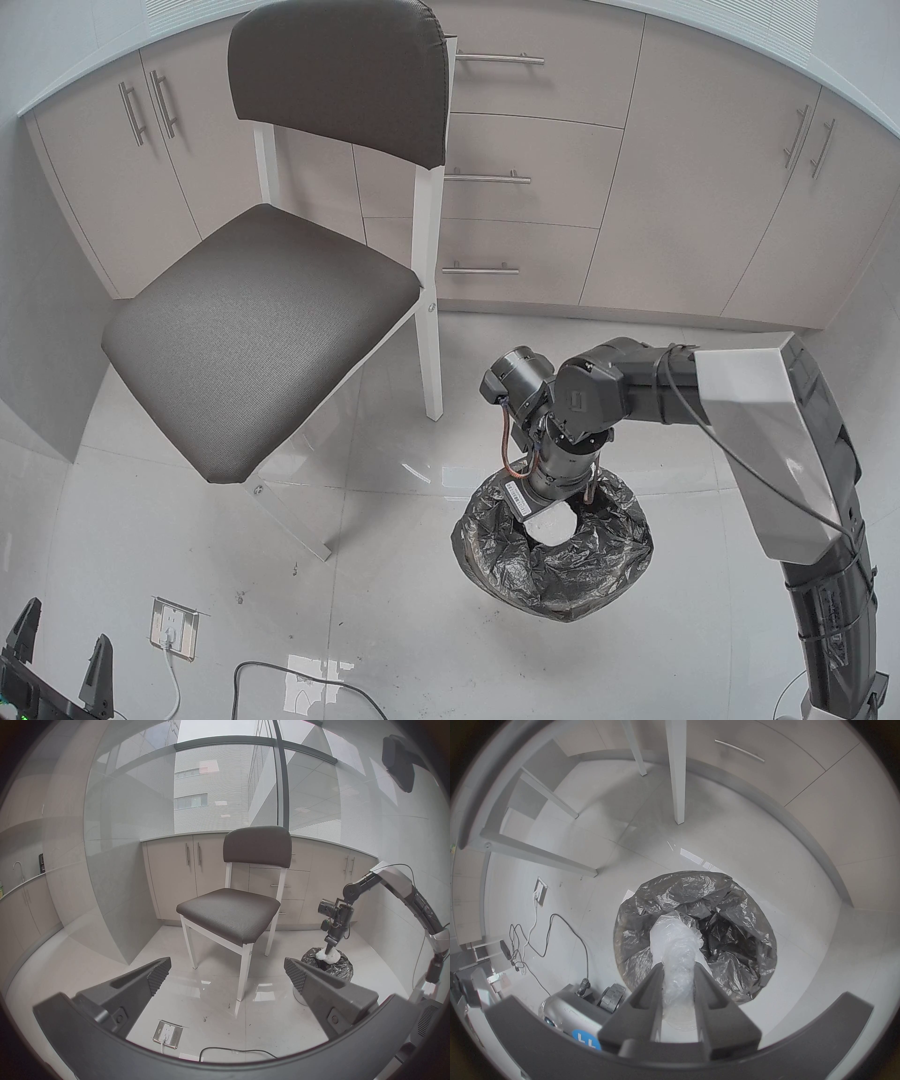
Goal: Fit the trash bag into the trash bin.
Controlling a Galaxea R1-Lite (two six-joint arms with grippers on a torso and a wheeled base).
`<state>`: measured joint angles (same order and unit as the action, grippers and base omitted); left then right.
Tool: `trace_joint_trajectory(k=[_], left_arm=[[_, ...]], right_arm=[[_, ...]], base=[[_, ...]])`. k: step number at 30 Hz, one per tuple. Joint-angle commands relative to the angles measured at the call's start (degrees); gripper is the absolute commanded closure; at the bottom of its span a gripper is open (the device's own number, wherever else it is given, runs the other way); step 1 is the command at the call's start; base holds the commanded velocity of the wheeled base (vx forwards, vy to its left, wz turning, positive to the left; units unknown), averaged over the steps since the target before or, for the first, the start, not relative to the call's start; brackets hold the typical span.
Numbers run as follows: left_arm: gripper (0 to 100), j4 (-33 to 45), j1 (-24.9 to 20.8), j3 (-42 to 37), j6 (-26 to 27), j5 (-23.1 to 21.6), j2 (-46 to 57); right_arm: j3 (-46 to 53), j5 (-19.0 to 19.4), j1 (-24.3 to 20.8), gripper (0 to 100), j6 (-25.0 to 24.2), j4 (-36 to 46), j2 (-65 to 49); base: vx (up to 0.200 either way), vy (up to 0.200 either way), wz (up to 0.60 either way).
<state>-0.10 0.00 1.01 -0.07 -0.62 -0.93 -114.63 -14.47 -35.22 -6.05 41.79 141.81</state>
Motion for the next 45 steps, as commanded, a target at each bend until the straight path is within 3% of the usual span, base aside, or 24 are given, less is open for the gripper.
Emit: trace_joint_trajectory(k=[1,7,23,24,45], left_arm=[[0,0.0,0.0,-1.0,0.0,0.0,0.9],[0,0.0,0.0,-1.0,0.0,0.0,0.9],[0,0.0,0.0,-1.0,0.0,0.0,0.9],[0,0.0,0.0,-1.0,0.0,0.0,0.9],[0,0.0,0.0,-1.0,0.0,0.0,0.9]], right_arm=[[0.0,-0.1,0.2,100,-0.5,-1.9,3.8],[0.0,-2.8,0.8,100,-0.2,-3.4,4.2],[0.0,-3.1,2.1,100,0.0,-4.3,4.6],[0.0,-3.1,2.1,0,0.0,-4.3,4.8],[0.0,-3.5,1.5,0,-0.1,-5.3,5.8]], base=[[0.0,0.0,0.0],[0.0,0.0,0.0],[0.0,0.0,0.0],[0.0,0.0,0.0],[0.0,0.0,0.0]])
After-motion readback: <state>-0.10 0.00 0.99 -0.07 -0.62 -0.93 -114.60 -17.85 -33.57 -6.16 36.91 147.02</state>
